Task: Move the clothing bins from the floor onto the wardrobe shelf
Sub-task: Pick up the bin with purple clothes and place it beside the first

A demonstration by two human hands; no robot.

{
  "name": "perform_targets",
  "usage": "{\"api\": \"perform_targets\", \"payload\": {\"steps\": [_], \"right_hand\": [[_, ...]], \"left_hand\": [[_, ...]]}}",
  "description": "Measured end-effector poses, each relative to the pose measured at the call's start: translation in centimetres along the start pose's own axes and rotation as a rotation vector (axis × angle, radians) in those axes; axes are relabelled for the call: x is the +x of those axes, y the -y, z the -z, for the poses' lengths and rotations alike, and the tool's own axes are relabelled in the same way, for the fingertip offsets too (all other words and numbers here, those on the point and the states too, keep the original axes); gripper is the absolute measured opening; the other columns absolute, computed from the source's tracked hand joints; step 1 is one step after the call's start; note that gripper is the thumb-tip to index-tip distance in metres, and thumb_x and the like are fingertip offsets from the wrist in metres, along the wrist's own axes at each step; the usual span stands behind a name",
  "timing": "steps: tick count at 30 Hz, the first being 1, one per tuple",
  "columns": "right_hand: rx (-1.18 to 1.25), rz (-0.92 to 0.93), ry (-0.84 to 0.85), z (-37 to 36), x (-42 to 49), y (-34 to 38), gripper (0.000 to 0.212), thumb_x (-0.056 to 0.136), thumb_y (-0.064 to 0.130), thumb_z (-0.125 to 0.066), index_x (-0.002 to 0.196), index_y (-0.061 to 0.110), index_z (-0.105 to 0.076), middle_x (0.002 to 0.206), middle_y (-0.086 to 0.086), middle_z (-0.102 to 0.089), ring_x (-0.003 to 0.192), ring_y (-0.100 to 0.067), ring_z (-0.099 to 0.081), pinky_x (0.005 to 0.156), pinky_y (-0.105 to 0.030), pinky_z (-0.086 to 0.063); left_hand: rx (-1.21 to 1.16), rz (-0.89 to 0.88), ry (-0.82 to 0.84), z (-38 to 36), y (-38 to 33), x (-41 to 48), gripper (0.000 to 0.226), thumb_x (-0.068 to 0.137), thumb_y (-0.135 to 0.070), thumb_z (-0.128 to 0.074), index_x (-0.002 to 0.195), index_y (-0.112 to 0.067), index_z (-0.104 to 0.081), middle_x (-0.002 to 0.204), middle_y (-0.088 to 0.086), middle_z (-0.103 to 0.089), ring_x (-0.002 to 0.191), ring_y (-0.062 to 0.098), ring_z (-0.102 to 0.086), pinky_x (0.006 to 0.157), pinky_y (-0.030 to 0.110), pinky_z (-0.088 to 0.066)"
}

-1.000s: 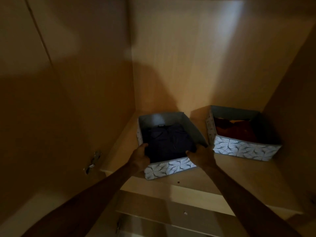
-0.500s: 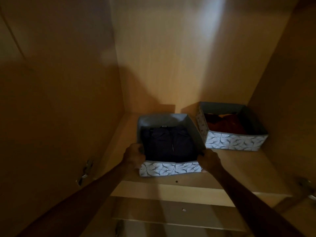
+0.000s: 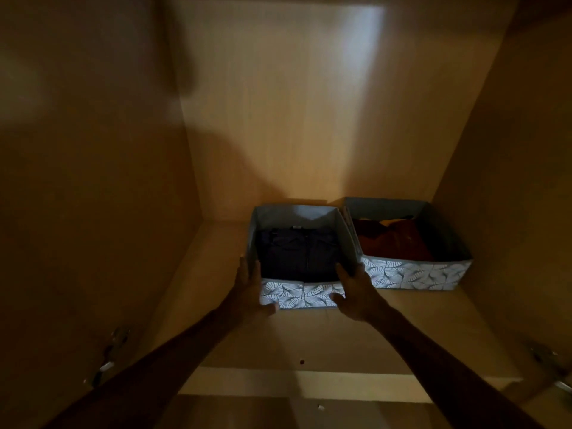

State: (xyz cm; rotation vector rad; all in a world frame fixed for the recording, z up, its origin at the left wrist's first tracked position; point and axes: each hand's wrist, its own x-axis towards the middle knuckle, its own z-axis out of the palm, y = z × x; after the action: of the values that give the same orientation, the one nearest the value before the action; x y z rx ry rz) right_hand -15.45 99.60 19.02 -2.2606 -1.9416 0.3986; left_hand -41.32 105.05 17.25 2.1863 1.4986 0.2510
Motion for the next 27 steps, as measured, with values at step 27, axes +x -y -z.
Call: {"api": "perform_targets", "payload": {"steps": [27], "right_hand": [[-0.354,0.098,-0.064,-0.7,7.8,-2.1,0.116,0.077,0.058,-0.066,0.145,0.036,0.025,0.149,-0.036,0.027,0.139,-0.050,0.025,0.113,-0.060,0.010]], "left_hand": [[0.143,0.081,0.002,-0.2,0.7,9.2,0.130,0.066,-0.064,-0.074,0.152,-0.025,0.015,0.147,0.019,0.045,0.140,0.041,0.033,0.114,0.061,0.006]]}}
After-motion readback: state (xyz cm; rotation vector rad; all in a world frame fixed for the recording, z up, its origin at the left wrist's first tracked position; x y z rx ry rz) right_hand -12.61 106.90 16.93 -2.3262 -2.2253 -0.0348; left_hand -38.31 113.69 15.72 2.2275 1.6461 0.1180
